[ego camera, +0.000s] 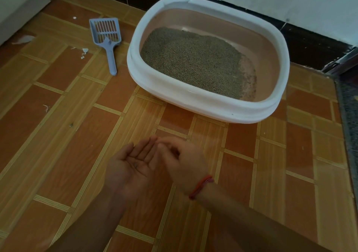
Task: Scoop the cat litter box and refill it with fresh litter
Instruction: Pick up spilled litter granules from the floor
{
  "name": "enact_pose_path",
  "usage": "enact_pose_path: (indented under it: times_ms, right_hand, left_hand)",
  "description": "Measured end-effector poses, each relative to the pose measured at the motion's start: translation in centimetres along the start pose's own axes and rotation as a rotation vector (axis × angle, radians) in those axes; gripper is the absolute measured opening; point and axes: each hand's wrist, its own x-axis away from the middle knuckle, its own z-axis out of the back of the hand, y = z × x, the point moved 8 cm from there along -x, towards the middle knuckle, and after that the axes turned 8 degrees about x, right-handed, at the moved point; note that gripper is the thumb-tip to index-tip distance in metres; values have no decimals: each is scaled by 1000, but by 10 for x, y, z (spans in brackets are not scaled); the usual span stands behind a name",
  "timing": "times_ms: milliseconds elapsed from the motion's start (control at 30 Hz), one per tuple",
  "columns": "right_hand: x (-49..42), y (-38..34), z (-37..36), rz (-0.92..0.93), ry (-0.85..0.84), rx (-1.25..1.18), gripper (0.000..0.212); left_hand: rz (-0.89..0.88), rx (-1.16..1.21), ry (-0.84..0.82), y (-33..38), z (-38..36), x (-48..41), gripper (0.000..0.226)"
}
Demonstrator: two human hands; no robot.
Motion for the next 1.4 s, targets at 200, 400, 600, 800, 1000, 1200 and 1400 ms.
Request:
enact_pose_path:
  times_ms: [200, 400, 600, 800, 1000, 1200, 1400]
  right_hand:
    - [-16, 92, 43, -258, 121, 205, 16]
    - [-13, 114, 37, -277, 27, 234, 18]
    - [-20, 105, 24, -219, -18, 288, 18]
    - [-27, 105, 20, -219, -25, 316, 14]
    - [-32, 101, 13, -141, -86, 516, 19]
    - [-34, 101, 12, -153, -93, 506, 16]
    - [-36, 92, 15, -127, -100, 499, 19]
  left_hand:
    - [-81, 45, 42, 14, 2, -5, 48]
    - [-92, 39, 31, 17, -3, -7, 49]
    - [-90, 44, 38, 18, 1, -6, 48]
    - [-91, 42, 38, 20, 3, -5, 48]
    - [-94, 30, 42, 18, 1, -7, 49]
    - [-97, 18, 42, 18, 1, -5, 51]
    - [-104, 17, 36, 22, 3, -3, 51]
